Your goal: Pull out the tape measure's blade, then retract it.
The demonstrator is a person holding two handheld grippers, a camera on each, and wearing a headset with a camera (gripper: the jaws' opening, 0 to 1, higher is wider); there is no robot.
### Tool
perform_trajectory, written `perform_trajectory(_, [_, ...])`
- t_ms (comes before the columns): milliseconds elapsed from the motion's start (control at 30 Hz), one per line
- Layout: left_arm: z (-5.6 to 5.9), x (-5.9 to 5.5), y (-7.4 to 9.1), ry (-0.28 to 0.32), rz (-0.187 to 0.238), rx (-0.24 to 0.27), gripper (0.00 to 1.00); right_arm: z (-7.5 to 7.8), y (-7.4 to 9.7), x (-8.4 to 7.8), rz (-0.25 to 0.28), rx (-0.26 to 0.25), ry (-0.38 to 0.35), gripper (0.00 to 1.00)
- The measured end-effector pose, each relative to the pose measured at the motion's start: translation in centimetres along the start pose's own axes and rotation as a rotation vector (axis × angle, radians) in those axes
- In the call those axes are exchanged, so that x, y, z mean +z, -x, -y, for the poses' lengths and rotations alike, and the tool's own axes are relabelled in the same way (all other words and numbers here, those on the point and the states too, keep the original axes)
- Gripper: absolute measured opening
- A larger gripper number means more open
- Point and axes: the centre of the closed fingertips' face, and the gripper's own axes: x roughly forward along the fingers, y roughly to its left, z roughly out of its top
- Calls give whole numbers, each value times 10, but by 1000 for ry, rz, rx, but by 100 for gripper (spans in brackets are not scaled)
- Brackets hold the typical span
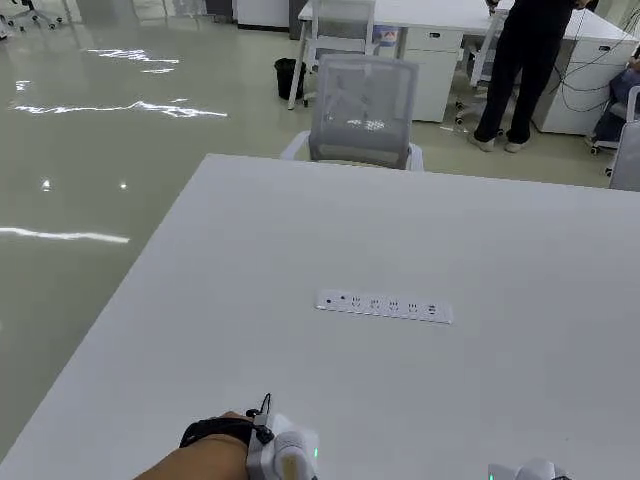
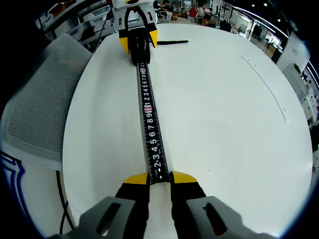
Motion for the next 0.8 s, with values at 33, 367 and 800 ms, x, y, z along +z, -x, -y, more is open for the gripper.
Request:
perform_trajectory(33, [0,0,0,1,0,0,35,0,0,0,5,0,-4,15])
perform_trajectory(367, [0,-1,0,0,-2,-1,35,0,0,0,-7,1,-9,15])
perform_trajectory(800, [0,0,-1,-2,-7,-2,35,0,0,1,2,-3,-44,15])
